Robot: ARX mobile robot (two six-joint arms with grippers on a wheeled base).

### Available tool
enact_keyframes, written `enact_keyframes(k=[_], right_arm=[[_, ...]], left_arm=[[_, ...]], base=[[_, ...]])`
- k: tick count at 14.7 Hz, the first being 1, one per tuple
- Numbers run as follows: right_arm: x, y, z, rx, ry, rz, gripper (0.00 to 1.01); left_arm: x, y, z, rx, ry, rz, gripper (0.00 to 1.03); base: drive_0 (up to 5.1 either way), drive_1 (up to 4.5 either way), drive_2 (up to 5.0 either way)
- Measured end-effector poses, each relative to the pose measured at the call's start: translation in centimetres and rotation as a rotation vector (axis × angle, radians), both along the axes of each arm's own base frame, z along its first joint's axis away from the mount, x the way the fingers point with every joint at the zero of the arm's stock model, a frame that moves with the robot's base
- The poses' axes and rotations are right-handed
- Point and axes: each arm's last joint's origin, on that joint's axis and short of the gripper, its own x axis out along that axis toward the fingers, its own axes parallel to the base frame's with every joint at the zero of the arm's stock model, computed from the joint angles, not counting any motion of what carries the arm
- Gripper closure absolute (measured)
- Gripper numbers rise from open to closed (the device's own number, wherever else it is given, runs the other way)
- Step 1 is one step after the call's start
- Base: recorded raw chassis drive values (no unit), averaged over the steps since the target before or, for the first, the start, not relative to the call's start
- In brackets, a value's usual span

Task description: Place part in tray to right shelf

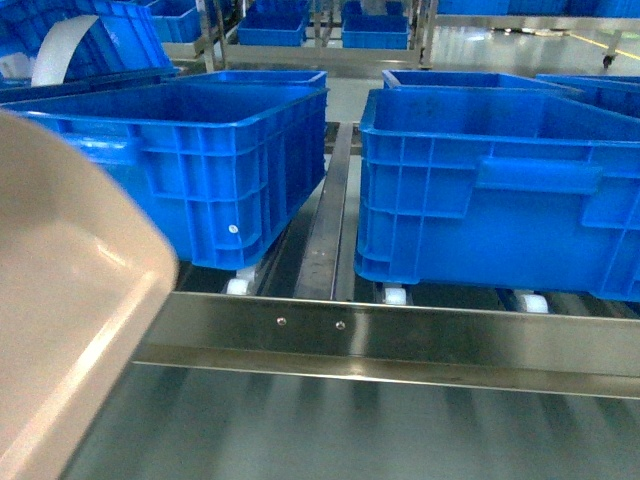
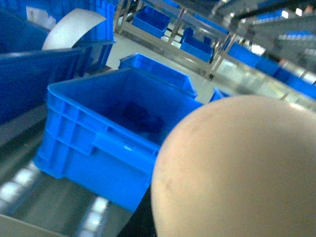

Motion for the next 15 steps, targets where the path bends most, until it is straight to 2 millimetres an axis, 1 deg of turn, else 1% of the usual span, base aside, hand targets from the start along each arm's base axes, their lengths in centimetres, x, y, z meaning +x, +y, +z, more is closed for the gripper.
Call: enact_keyframes(k=[1,2,3,5,6,11,12,14,15], right_arm=[[0.0,0.0,0.0,0.000,0.000,0.000,0.03],[-0.1,0.0,-0.1,0.000,0.013,0.000,0.17],[-0.2,0.0,-0.1,0.000,0.005,0.000,0.28],[-0.3,0.0,0.0,0.000,0.001,0.000,0.35],[-0.3,0.0,0.0,0.000,0.002,0.000,0.37],[-0.4,0.0,-0.1,0.000,0.009,0.000,0.55],[-0.5,0.0,-0.2,0.000,0.014,0.000,0.57],[-0.9,0.0,-0.6,0.000,0.054,0.000,0.66],[-1.4,0.0,-0.5,0.000,0.033,-0.001,0.76]], left_arm=[[-4.1,1.4,-3.8,0.402,-0.002,-0.002,0.91],[-5.5,1.3,-5.3,0.427,0.010,-0.020,0.91],[-6.3,1.2,-5.8,0.430,0.004,-0.026,0.91],[-6.5,1.2,-6.0,0.431,0.001,-0.025,0.91],[-6.7,1.2,-6.1,0.431,0.000,-0.024,0.91],[-7.5,1.3,-6.7,0.431,0.000,-0.020,0.91],[-7.6,1.3,-6.8,0.431,0.001,-0.020,0.91],[-8.0,1.3,-7.1,0.432,0.003,-0.022,0.91],[-8.4,1.3,-7.5,0.431,0.007,-0.022,0.91]], base=[[0.0,0.00,0.0],[0.0,0.00,0.0],[0.0,0.00,0.0],[0.0,0.00,0.0],[0.0,0.00,0.0],[0.0,0.00,0.0],[0.0,0.00,0.0],[0.0,0.00,0.0],[0.0,0.00,0.0]])
